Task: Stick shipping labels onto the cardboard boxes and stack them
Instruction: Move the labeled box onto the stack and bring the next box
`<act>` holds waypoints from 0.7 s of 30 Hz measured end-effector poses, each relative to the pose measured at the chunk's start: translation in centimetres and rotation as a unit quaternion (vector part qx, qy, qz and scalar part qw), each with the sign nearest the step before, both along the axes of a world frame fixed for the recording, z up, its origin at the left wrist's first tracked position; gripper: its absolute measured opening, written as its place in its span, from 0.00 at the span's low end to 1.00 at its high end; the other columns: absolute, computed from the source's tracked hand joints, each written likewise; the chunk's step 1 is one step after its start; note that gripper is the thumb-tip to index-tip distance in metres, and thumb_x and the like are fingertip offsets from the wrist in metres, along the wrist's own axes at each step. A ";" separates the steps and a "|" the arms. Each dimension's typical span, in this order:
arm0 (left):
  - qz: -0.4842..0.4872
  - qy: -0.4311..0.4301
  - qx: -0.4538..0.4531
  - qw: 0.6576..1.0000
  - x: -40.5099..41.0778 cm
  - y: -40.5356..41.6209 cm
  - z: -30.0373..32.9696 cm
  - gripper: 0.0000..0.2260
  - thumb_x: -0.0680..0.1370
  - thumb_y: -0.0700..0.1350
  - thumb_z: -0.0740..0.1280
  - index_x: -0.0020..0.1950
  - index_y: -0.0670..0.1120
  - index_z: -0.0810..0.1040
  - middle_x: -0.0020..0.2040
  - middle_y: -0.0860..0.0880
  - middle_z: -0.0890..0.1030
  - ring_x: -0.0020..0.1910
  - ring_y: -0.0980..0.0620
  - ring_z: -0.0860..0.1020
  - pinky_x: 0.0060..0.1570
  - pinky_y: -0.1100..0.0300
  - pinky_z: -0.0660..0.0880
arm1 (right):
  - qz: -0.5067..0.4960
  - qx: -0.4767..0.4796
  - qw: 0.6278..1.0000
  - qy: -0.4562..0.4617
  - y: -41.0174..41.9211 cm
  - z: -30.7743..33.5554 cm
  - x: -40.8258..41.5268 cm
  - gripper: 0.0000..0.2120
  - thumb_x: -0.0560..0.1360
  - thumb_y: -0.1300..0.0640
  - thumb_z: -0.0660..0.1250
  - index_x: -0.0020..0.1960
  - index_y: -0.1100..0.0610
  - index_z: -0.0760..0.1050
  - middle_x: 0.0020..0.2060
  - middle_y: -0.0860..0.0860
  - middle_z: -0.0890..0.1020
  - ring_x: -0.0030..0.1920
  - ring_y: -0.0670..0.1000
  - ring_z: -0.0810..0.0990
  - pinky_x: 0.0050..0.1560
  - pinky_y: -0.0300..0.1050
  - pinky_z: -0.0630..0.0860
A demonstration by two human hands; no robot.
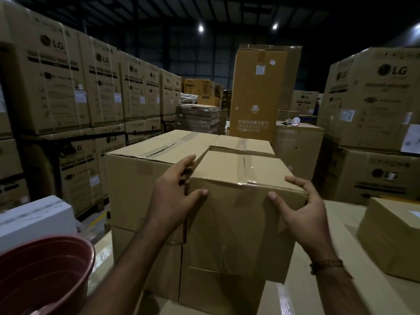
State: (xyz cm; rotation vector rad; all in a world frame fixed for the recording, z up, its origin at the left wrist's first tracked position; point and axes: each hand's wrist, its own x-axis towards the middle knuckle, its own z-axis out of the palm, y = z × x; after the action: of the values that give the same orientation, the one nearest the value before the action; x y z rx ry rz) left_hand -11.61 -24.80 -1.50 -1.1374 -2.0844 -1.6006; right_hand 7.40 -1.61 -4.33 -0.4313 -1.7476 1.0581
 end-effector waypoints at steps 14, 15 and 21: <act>0.075 0.147 -0.229 0.959 -6.3 -1.2 2.1 0.34 0.73 0.62 0.77 0.77 0.59 0.72 0.75 0.54 0.72 0.76 0.51 0.65 0.77 0.43 0.61 | -0.031 -0.024 0.999 0.027 -0.8 -0.7 -3.8 0.34 0.68 0.44 0.79 0.72 0.43 0.73 0.61 0.37 0.77 0.59 0.43 0.80 0.51 0.47 0.84; 0.079 0.153 -0.222 0.960 -6.5 -1.1 1.9 0.32 0.74 0.62 0.76 0.77 0.60 0.73 0.74 0.55 0.72 0.75 0.51 0.66 0.77 0.44 0.62 | -0.033 -0.024 0.999 0.027 -0.7 -0.8 -3.9 0.34 0.68 0.44 0.79 0.72 0.43 0.73 0.61 0.38 0.77 0.59 0.43 0.80 0.50 0.46 0.85; 0.102 0.186 -0.208 0.955 -7.3 -0.6 1.8 0.26 0.74 0.62 0.76 0.72 0.65 0.77 0.67 0.56 0.74 0.70 0.53 0.68 0.73 0.47 0.60 | -0.039 -0.027 0.999 0.022 -0.1 -1.1 -4.5 0.33 0.71 0.48 0.80 0.73 0.41 0.71 0.63 0.45 0.77 0.59 0.44 0.80 0.45 0.39 0.84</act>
State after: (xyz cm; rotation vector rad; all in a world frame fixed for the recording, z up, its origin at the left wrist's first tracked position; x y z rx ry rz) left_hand -18.87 -25.37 0.27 -1.1877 -2.2363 -0.7969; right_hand 2.87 -1.69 -5.40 -0.5016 -1.6542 1.0530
